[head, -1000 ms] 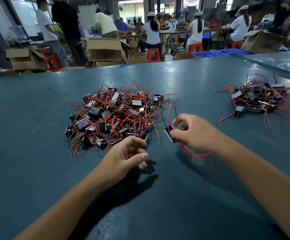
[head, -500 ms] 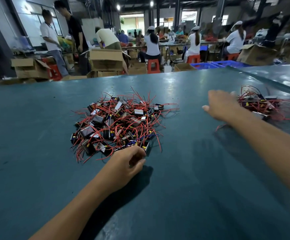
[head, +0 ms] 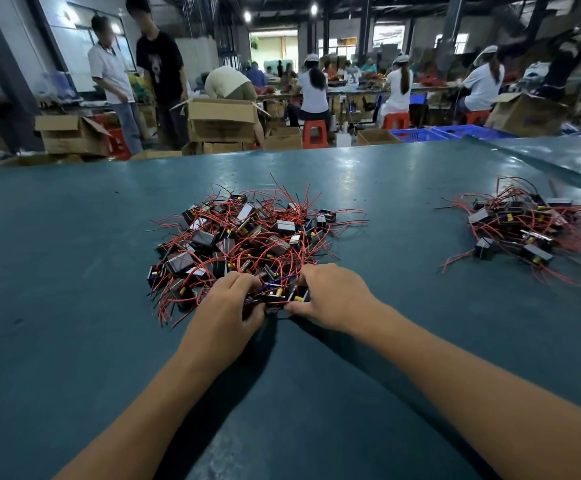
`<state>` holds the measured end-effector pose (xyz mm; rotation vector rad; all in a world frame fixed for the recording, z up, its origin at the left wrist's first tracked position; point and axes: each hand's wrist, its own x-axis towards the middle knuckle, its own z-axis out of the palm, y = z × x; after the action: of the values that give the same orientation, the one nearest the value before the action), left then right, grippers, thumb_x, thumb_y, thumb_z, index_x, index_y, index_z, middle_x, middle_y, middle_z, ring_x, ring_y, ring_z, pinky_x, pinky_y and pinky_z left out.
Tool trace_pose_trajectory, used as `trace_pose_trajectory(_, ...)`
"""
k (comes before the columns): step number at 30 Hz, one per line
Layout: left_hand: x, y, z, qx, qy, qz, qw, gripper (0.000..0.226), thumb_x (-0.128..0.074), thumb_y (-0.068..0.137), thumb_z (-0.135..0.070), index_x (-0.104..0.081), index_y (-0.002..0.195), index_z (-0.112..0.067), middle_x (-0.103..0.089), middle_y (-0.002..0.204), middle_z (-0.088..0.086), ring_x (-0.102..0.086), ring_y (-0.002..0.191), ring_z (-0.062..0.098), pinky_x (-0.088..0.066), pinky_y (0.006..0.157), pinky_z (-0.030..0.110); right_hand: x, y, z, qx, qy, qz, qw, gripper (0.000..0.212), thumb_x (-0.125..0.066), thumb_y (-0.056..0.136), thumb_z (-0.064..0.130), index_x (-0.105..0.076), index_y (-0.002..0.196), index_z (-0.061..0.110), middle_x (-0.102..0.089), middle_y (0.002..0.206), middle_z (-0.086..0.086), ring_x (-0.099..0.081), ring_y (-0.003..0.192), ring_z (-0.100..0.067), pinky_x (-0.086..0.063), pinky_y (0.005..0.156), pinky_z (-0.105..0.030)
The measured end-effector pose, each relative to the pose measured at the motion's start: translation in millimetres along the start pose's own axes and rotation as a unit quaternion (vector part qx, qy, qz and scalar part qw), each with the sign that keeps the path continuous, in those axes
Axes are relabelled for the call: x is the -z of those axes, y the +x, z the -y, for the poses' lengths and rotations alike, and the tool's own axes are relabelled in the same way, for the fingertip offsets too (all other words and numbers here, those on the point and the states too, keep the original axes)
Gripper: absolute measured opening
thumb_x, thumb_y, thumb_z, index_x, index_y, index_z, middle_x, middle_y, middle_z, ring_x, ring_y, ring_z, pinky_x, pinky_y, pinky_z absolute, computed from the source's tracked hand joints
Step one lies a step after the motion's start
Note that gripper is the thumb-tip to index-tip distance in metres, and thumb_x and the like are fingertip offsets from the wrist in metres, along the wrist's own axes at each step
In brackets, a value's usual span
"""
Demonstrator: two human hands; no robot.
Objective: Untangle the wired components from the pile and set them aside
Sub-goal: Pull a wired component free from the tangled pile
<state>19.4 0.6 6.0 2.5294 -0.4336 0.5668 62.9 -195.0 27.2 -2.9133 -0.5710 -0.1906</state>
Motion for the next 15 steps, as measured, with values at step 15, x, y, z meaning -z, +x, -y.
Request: trace_pose_trajectory(15,16.0,-1.8,-15.4,0.011,-0.232,0.08,0.969,0.023,-0.057,0.095,-0.051,-0.067,0.104,-0.032,-0.068,0.086,-0.012,-0.062,0.072,0.006,-0.05,0.063,0.02,-1.1,-64.8,-17.4,0.138,0.344,-0.055,0.927,0.043,-0.076,0.077,0.05,-0.044,0.107,0.045,-0.063,0.076,0.016,-0.055,0.059,-0.003,-0.038,0.056,-0.01)
